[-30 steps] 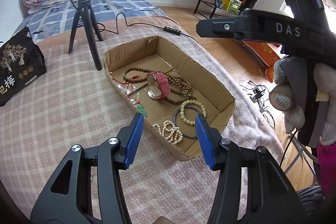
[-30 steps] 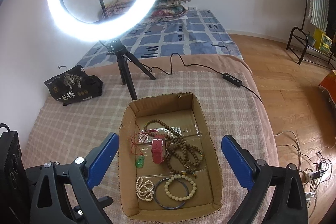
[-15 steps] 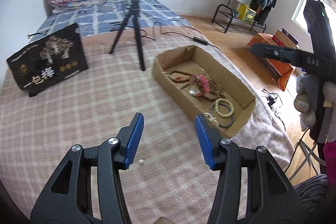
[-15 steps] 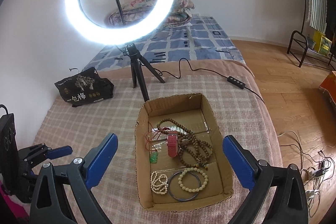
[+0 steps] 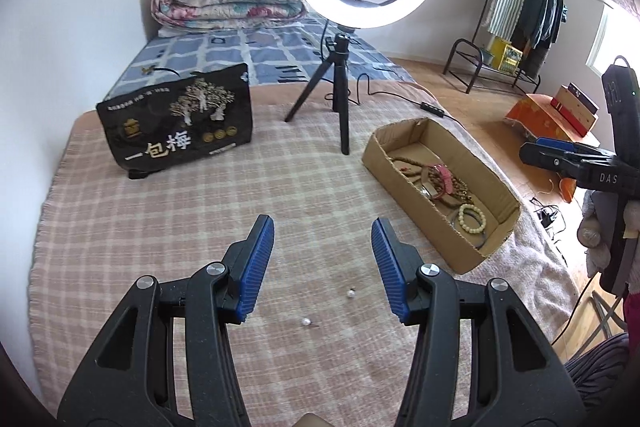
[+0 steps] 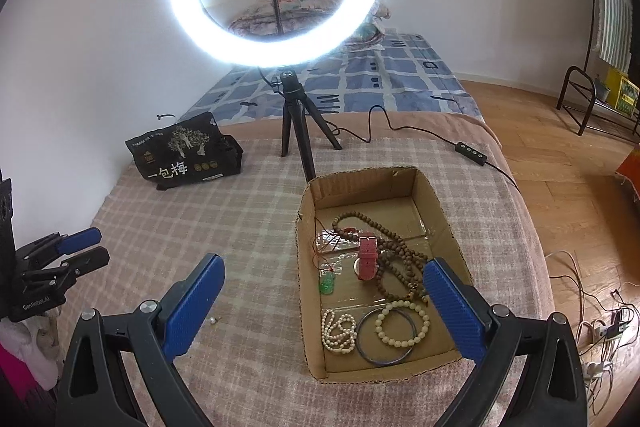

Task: Organize jewelry
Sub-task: 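Move both open tools out of the box toward the two pearl earrings, then grasp one pearl earring with the left tool while the right tool grasps the other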

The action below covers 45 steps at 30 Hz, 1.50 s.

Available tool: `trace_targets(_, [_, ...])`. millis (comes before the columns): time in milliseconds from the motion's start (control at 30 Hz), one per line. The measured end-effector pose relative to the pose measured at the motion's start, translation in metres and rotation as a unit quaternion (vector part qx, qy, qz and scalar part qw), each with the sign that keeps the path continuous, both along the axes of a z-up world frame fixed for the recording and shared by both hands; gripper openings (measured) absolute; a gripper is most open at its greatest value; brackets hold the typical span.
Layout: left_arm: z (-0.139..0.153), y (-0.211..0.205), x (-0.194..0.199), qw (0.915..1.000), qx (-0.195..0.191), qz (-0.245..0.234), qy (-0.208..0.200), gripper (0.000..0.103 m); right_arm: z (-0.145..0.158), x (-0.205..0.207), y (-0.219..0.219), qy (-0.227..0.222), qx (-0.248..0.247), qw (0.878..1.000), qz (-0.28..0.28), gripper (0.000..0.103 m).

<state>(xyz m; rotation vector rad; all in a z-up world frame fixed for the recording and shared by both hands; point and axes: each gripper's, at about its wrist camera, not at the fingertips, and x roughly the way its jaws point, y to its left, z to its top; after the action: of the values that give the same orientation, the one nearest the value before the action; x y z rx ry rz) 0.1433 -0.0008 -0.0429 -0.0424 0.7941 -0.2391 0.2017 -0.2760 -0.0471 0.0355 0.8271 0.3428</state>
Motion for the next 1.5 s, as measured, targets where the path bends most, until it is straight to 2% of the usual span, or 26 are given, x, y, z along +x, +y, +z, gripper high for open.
trace_targets(200, [-0.002, 0.01, -0.005, 0.9999, 0.012, -0.002, -0.006, 0.052, -0.001, -0.011, 0.02, -0.024, -0.011, 0.999, 0.024, 0.101])
trace_targets(433, [-0.023, 0.025, -0.003, 0.9996, 0.006, -0.004, 0.027, 0.052, -0.022, -0.025, 0.056, -0.017, -0.034, 0.997, 0.072, 0.1])
trace_targets(500, [-0.029, 0.027, -0.003, 0.9993, 0.001, -0.008, 0.037, 0.052, -0.029, -0.027, 0.063, -0.01, -0.037, 0.996, 0.083, 0.095])
trace_targets(600, [-0.041, 0.027, -0.003, 0.9981, 0.0, -0.019, 0.058, 0.039, -0.043, -0.027, 0.073, 0.013, -0.034, 0.994, 0.1, 0.089])
trace_targets(633, [-0.044, 0.027, -0.003, 0.9977, 0.0, -0.021, 0.064, 0.037, -0.048, -0.026, 0.076, 0.021, -0.032, 0.994, 0.105, 0.089])
trace_targets(867, [-0.07, 0.021, -0.004, 0.9931, -0.009, -0.047, 0.107, 0.037, -0.08, -0.027, 0.091, 0.068, -0.02, 0.989, 0.134, 0.078])
trace_targets(933, [-0.077, 0.019, -0.005, 0.9912, -0.012, -0.054, 0.12, 0.032, -0.085, -0.029, 0.097, 0.075, -0.023, 0.986, 0.147, 0.076])
trace_targets(1167, [-0.107, 0.008, -0.003, 0.9829, -0.009, -0.069, 0.17, 0.03, -0.107, -0.034, 0.119, 0.099, -0.037, 0.975, 0.197, 0.058])
trace_targets(1500, [-0.132, 0.005, 0.004, 0.979, 0.013, -0.071, 0.191, 0.03, -0.138, -0.028, 0.14, 0.12, -0.068, 0.963, 0.23, 0.047])
